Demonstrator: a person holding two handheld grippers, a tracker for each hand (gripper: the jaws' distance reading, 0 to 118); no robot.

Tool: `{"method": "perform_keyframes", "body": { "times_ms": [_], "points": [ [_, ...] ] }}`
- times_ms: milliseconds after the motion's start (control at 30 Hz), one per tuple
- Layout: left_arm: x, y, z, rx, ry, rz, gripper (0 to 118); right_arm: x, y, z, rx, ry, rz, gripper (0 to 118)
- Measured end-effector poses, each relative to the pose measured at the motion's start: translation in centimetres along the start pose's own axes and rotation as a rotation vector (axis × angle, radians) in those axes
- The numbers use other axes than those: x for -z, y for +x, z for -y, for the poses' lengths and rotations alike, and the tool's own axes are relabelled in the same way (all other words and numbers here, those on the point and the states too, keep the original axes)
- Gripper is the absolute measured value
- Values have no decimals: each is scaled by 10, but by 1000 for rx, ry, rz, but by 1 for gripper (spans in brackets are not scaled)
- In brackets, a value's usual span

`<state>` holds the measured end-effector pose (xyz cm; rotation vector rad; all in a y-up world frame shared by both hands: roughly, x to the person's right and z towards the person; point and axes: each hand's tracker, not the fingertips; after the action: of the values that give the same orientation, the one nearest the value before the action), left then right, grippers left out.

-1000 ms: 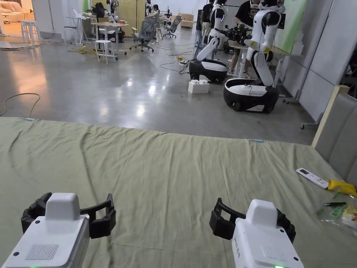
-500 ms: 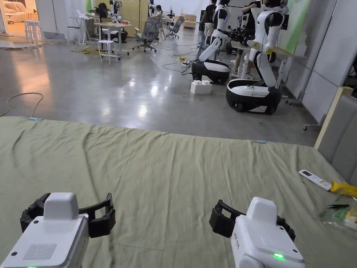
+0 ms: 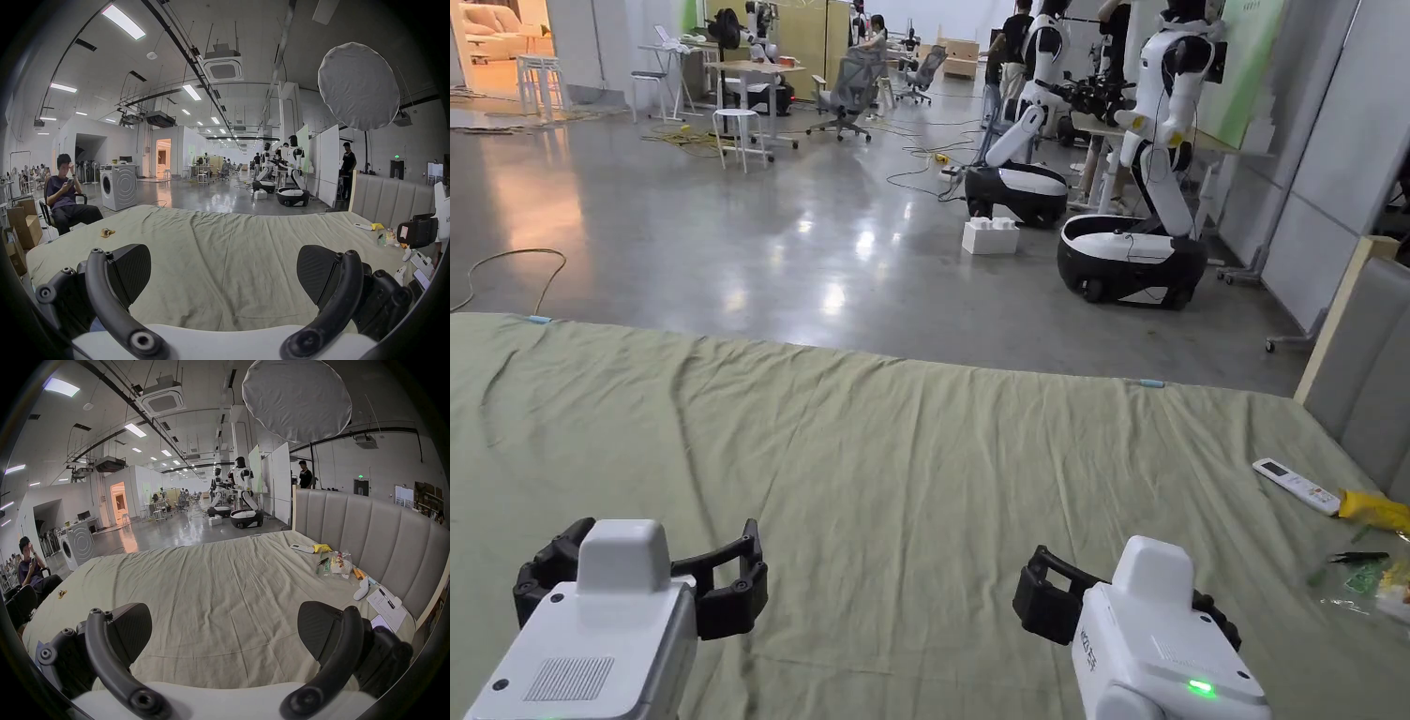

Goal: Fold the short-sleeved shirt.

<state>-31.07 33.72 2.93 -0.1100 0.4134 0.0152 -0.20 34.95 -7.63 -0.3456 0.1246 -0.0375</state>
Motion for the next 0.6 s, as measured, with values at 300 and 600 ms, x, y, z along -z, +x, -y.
{"method": "perform_keyframes", "body": {
  "times_ms": [300,600],
  "points": [
    [2,1,5,22,-12,-3,118,5,9,-1,24,2,31,118],
    [6,3,8,41,-35,16,118,-3,14,8,-61,169,-58,118]
  ]
}}
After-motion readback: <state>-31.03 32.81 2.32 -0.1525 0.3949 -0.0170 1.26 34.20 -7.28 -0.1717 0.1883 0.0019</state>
